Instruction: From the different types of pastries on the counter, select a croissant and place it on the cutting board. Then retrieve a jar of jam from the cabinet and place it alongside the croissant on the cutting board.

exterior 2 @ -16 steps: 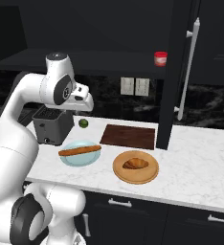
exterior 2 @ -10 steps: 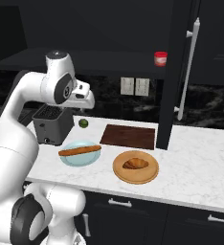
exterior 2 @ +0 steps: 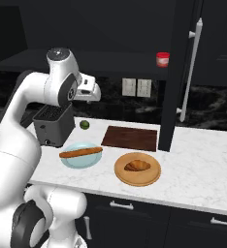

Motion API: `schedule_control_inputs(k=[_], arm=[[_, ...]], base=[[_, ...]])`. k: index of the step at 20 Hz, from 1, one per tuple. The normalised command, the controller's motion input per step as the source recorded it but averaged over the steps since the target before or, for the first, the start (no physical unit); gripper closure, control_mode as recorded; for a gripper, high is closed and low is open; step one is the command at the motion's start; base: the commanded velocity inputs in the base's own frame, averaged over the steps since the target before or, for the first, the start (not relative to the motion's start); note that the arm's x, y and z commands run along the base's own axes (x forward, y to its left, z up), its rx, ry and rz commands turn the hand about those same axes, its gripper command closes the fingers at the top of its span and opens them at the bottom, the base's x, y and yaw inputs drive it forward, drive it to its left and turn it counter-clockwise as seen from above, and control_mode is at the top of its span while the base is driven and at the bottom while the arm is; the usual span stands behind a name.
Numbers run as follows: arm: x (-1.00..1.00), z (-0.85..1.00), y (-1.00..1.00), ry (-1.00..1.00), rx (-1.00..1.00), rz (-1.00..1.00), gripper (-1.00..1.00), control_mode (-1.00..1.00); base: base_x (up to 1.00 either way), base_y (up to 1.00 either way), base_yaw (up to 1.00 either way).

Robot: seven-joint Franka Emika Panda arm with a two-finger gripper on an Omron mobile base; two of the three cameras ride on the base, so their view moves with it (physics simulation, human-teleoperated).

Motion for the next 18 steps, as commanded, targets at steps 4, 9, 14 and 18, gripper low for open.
schedule_control_inputs(k=[4, 9, 14, 18], arm=[[-0.87, -0.53, -0.11, -0.76, -0.01, -0.06, -1.0, -1.0], [-0.43, -0.26, -0.07, -0.36, 0.04, -0.04, -1.0, -1.0], [0.41, 1.0, -0.1, -0.02, 0.03, 0.0, -1.0, -1.0], [0.04, 0.34, -0.01, 0.0, 0.01, 0.0, -1.0, -1.0]], base=[[0.0, 0.0, 0.0], [0.0, 0.0, 0.0], [0.0, 0.0, 0.0], [0.0, 0.0, 0.0]])
